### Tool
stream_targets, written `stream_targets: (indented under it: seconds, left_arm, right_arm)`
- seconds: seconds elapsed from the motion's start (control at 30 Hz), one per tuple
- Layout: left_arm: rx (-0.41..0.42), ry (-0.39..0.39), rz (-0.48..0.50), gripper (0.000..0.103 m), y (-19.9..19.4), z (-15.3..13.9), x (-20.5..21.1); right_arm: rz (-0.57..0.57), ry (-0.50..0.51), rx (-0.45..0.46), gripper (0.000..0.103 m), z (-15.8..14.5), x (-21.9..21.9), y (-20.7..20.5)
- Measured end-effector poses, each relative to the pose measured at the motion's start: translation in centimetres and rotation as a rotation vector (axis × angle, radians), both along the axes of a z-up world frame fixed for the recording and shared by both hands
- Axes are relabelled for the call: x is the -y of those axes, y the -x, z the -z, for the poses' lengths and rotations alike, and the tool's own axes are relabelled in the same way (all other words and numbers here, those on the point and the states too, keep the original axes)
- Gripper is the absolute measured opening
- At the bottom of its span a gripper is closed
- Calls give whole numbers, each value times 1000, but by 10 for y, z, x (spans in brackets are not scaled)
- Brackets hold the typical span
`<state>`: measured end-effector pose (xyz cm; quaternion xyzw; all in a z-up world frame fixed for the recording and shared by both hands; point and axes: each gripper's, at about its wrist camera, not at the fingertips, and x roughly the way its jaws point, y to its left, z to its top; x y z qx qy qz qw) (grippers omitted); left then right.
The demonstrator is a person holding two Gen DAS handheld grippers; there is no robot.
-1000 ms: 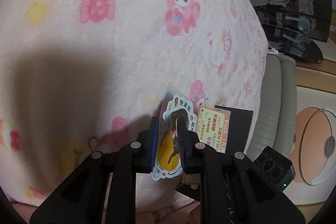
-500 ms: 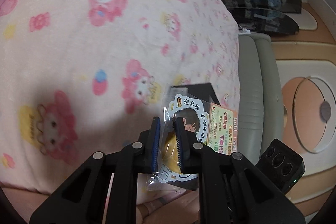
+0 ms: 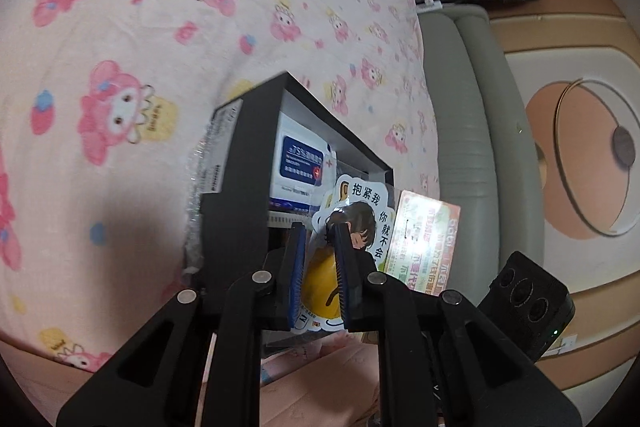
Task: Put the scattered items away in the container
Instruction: 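Carry the sticker card with the left tool while the right tool carries the paper card over the box, then open both tools to drop the sticker card and paper card into the box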
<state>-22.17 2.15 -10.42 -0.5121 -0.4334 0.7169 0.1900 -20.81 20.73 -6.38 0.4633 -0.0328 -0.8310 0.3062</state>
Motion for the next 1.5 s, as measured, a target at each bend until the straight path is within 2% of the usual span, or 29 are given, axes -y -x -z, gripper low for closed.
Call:
stream_targets:
  seconds: [0.27, 0.33, 0.4, 0.47, 0.53, 0.57, 0.63, 0.7, 0.77, 0.9, 0.97, 1.03, 1.13, 1.27, 1.43, 1.5]
  left_arm:
    - [46, 64, 69, 12, 36, 9, -62]
    - [61, 67, 80, 12, 43, 15, -74]
    - [81, 79, 88, 12, 51, 22, -85]
    - [88, 105, 89, 12, 56, 24, -93]
    - [84, 128, 94, 12, 58, 24, -98]
    - [80, 137, 100, 12, 57, 24, -100]
    - [79, 154, 112, 12, 56, 24, -102]
    - [82, 169, 121, 12, 53, 24, -103]
    - [88, 175, 129, 12, 49, 25, -102]
    - [88, 205, 150, 12, 35, 23, -101]
    - [97, 238, 163, 12, 27, 24, -100]
    - [110, 265, 168, 12, 23, 27, -101]
    - [131, 296, 175, 12, 22, 32, -104]
    - [149, 333, 189, 12, 23, 37, -112]
    - [172, 336, 209, 12, 17, 41, -112]
    - [177, 342, 219, 12, 13, 42, -113]
  right_arm:
    - [114, 72, 35, 17, 24, -63, 22]
    - [148, 54, 19, 17, 27, -74, 28]
    - [220, -13, -13, 17, 34, -80, 37]
    - [225, -36, 20, 17, 46, -81, 47]
    - [217, -10, 38, 17, 48, -81, 53]
    - [219, -13, 35, 18, 46, -83, 52]
    - [240, -24, 18, 29, 40, -86, 51]
    - [271, -4, 10, 34, 34, -96, 49]
    - [302, 7, 5, 35, 29, -107, 48]
    - [383, -34, -42, 35, 17, -128, 43]
    - [386, -54, -55, 34, 14, -132, 41]
    - [371, -61, -48, 27, 16, -132, 40]
    - [323, -84, -25, 26, 22, -123, 39]
    - [321, -143, -39, 26, 26, -116, 38]
    - [364, -97, 3, 26, 28, -128, 39]
    - [363, -58, -17, 26, 20, -130, 36]
